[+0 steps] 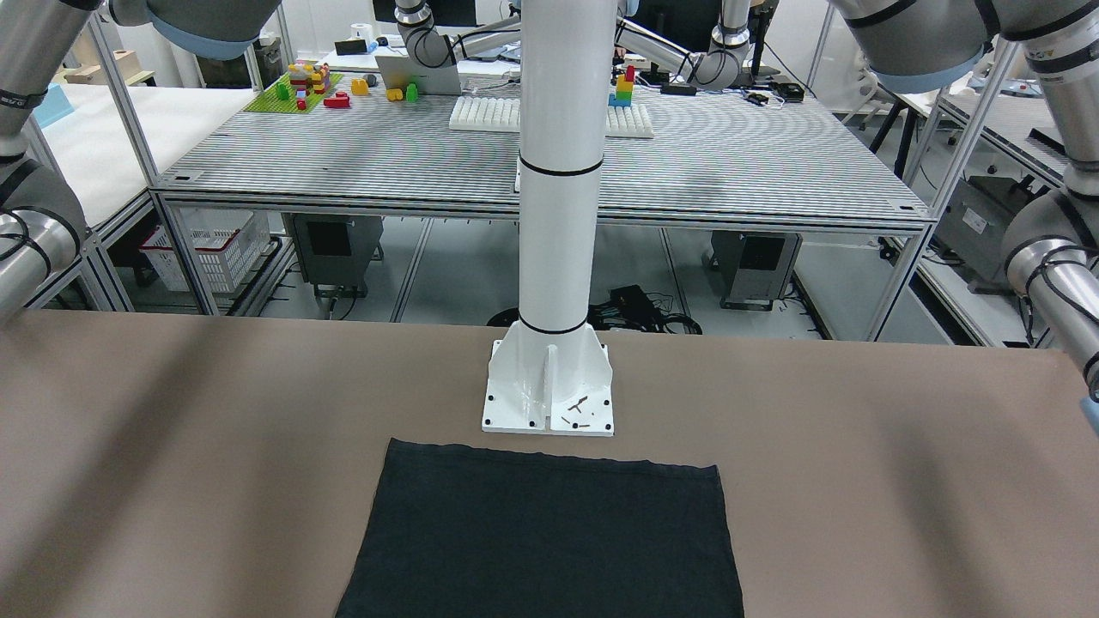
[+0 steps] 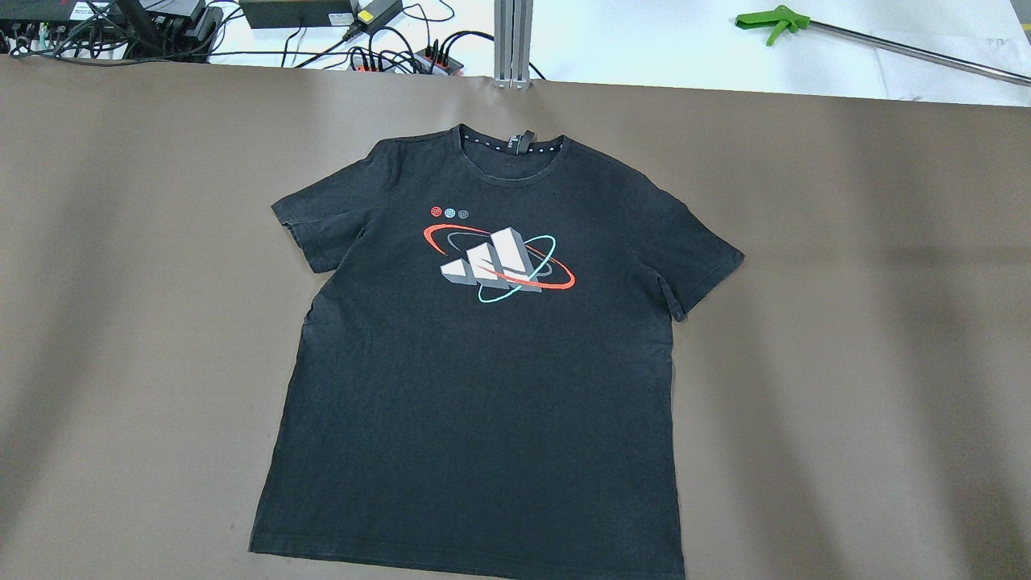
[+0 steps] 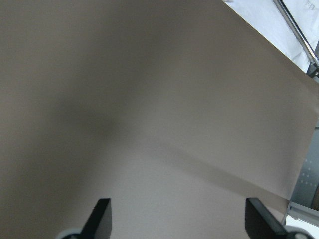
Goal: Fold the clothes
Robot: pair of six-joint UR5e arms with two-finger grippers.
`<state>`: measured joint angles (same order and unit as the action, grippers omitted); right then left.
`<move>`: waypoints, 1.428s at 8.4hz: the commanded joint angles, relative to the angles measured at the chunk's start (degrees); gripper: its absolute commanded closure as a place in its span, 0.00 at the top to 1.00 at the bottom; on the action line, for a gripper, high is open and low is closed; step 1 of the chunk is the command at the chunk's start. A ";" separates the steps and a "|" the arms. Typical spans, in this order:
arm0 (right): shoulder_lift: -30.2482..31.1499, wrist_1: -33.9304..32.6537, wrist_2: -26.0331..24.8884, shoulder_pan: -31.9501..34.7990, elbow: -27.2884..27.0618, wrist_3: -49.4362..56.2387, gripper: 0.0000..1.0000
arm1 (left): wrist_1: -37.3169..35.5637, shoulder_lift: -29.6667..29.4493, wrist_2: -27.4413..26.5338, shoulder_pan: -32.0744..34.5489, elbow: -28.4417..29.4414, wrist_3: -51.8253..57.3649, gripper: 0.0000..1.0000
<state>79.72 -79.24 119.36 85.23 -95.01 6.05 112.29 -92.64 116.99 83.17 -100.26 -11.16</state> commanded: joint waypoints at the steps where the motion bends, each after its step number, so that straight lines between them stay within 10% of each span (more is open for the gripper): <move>1: -1.31 3.98 1.05 -3.56 0.08 -9.88 0.94 | 3.19 -9.44 4.55 -3.44 6.53 -7.97 0.94; 8: -7.03 14.53 0.08 -17.44 2.45 -39.24 0.94 | 19.71 -21.25 7.38 -12.40 20.01 -27.67 0.94; 12: -9.48 35.42 -0.88 -20.88 17.27 -48.92 0.94 | 22.62 -24.07 2.48 -18.19 20.72 -33.74 0.94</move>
<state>71.95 -53.48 119.29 65.96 -85.50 -38.89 134.41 -115.32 123.24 68.16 -79.71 -42.59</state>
